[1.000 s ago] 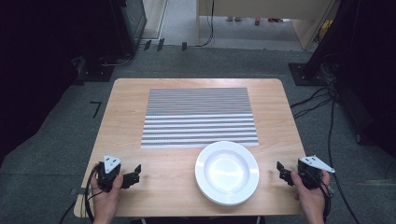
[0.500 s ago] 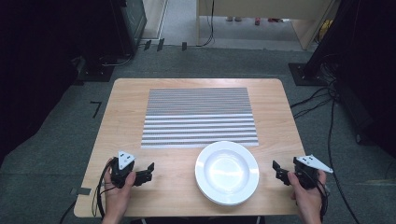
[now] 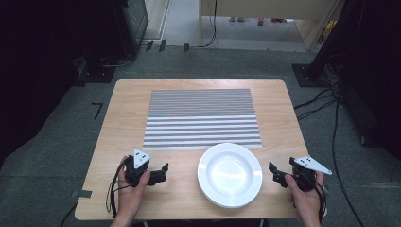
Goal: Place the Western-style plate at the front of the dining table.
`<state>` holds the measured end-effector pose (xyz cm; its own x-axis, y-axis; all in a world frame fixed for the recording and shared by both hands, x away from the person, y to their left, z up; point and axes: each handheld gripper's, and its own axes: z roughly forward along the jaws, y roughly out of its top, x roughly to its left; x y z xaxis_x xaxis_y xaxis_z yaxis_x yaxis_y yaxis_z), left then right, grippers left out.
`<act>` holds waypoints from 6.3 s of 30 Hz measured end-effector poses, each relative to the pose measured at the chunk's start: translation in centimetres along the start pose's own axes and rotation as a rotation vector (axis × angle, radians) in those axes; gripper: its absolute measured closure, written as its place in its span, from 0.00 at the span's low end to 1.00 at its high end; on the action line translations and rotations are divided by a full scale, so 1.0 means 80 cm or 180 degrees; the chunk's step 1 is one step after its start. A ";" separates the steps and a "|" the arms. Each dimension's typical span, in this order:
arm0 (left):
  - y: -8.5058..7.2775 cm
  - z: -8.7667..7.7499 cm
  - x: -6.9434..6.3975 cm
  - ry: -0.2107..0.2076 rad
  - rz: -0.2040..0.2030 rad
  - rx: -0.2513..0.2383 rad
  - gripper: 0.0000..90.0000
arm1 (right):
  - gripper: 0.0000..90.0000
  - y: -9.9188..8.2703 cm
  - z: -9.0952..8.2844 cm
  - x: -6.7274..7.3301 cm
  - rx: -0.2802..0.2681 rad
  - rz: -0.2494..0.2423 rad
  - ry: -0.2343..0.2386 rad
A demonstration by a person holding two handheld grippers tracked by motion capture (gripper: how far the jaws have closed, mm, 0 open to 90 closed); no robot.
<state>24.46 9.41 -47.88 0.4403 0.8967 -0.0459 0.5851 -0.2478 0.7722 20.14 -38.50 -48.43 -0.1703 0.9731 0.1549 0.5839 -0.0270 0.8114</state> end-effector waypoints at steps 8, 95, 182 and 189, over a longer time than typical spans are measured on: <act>0.011 0.009 -0.022 -0.0110 0.0061 -0.0018 0.09 | 0.16 0.003 0.000 0.008 -0.0027 0.0014 0.0067; 0.014 0.053 -0.139 -0.0915 0.0036 0.0089 0.49 | 0.86 -0.011 0.015 0.039 0.0036 0.0697 0.0843; 0.008 0.043 -0.118 -0.1085 -0.0561 -0.0297 0.72 | 0.87 -0.018 0.036 0.042 -0.0291 0.1205 0.1150; 0.011 0.039 -0.113 -0.1117 -0.0682 -0.0333 0.75 | 0.87 -0.015 0.035 0.047 -0.0302 0.1161 0.1172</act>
<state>23.14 -0.03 -48.75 0.5320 0.7401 -0.4114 0.6243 -0.0147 0.7811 21.03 -34.18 -50.42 -0.2471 0.7522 0.6108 0.5857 -0.3863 0.7126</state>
